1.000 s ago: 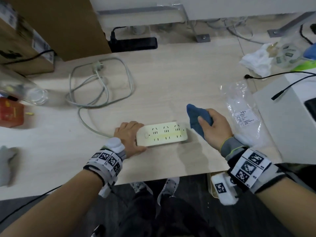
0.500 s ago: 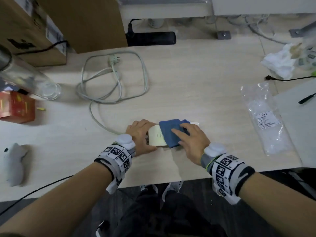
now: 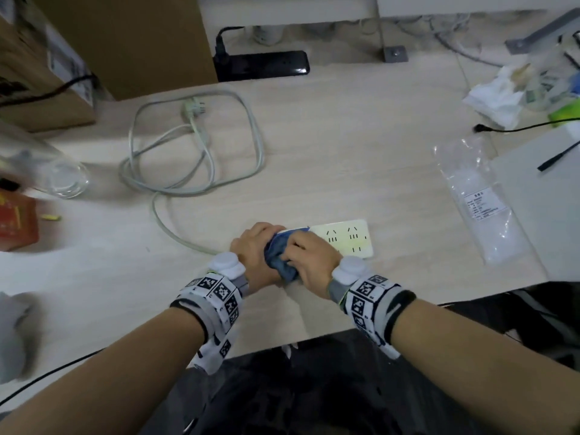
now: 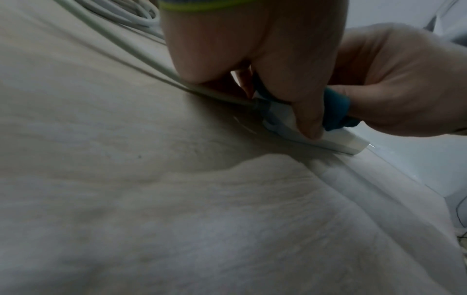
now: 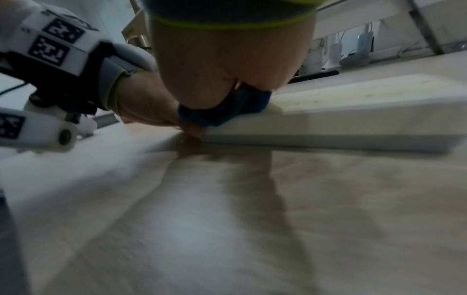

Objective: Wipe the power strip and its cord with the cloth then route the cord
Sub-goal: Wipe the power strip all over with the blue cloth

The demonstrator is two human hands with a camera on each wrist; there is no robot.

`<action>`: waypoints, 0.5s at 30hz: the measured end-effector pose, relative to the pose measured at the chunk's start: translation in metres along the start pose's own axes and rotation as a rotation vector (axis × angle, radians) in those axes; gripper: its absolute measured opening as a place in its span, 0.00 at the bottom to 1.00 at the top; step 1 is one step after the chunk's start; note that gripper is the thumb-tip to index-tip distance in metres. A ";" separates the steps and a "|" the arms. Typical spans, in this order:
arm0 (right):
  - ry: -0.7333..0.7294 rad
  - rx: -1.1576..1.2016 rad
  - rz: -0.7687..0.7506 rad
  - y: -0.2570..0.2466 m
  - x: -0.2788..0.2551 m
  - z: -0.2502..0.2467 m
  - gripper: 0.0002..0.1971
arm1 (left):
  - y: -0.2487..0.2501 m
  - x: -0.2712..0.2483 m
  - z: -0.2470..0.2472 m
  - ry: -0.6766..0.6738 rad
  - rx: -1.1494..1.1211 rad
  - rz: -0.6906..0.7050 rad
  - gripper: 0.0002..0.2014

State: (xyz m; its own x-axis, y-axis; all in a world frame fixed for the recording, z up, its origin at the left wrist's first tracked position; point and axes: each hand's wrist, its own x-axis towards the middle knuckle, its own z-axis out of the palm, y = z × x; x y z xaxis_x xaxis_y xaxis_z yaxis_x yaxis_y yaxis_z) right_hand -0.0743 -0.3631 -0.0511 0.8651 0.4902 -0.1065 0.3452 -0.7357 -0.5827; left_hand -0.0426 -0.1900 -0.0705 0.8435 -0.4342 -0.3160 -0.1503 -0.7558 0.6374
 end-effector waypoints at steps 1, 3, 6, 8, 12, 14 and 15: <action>0.010 -0.021 0.004 0.010 -0.005 -0.008 0.05 | -0.001 0.000 0.001 0.009 -0.011 -0.002 0.37; 0.072 -0.061 0.084 0.035 -0.026 -0.028 0.05 | -0.001 -0.001 0.000 -0.003 -0.019 0.007 0.39; 0.212 -0.118 0.292 0.074 -0.064 -0.053 0.09 | -0.001 -0.003 -0.004 -0.014 0.005 0.034 0.39; 0.266 -0.147 0.329 0.080 -0.072 -0.056 0.10 | -0.001 -0.004 -0.005 0.000 0.001 0.036 0.39; 0.200 -0.119 0.164 0.050 -0.043 -0.016 0.09 | 0.004 -0.005 -0.004 0.018 0.006 0.031 0.38; 0.089 -0.070 0.074 0.030 -0.022 0.015 0.07 | 0.003 -0.006 -0.001 0.045 -0.022 0.007 0.39; 0.074 -0.057 0.057 0.020 -0.014 0.023 0.06 | 0.001 -0.006 0.001 0.066 -0.027 0.009 0.39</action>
State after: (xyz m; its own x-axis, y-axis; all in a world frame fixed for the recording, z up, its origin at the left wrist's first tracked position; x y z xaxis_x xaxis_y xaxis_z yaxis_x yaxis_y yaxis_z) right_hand -0.0874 -0.3739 -0.0794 0.9077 0.4126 -0.0769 0.3131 -0.7877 -0.5306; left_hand -0.0484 -0.1889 -0.0688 0.8744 -0.4072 -0.2638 -0.1449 -0.7381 0.6590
